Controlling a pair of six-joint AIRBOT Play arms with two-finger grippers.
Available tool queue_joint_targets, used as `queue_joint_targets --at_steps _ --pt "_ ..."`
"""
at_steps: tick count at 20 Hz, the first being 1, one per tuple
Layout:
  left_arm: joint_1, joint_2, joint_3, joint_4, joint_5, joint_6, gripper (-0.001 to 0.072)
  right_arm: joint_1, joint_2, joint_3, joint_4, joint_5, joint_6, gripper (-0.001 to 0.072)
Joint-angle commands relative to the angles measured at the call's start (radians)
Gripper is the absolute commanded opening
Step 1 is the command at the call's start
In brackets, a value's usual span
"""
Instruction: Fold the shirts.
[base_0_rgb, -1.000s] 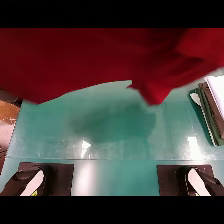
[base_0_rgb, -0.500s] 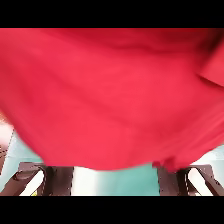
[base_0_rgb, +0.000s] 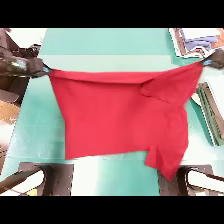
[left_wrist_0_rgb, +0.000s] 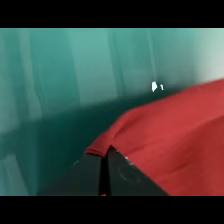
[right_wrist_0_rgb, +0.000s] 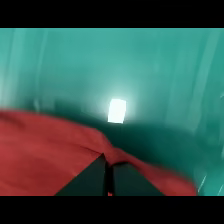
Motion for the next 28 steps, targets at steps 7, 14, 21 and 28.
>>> queue_joint_targets --at_steps 7,14,21,28 --pt "0.001 -0.314 0.021 -0.262 0.426 0.264 0.0028 0.05 -0.356 0.214 -0.023 -0.254 0.045 0.0017" --pt "0.001 -0.313 0.08 -0.153 0.176 0.273 0.0026 0.058 -0.307 0.115 -0.093 -0.154 0.042 0.0016" --pt "-0.001 -0.313 -0.066 0.009 0.085 0.234 0.0028 0.062 -0.126 -0.289 -0.162 -0.305 0.042 0.0016" --pt "-0.001 -0.308 -0.176 0.014 0.09 0.232 0.0145 0.062 -0.102 -0.403 -0.152 -0.285 0.042 0.0038"
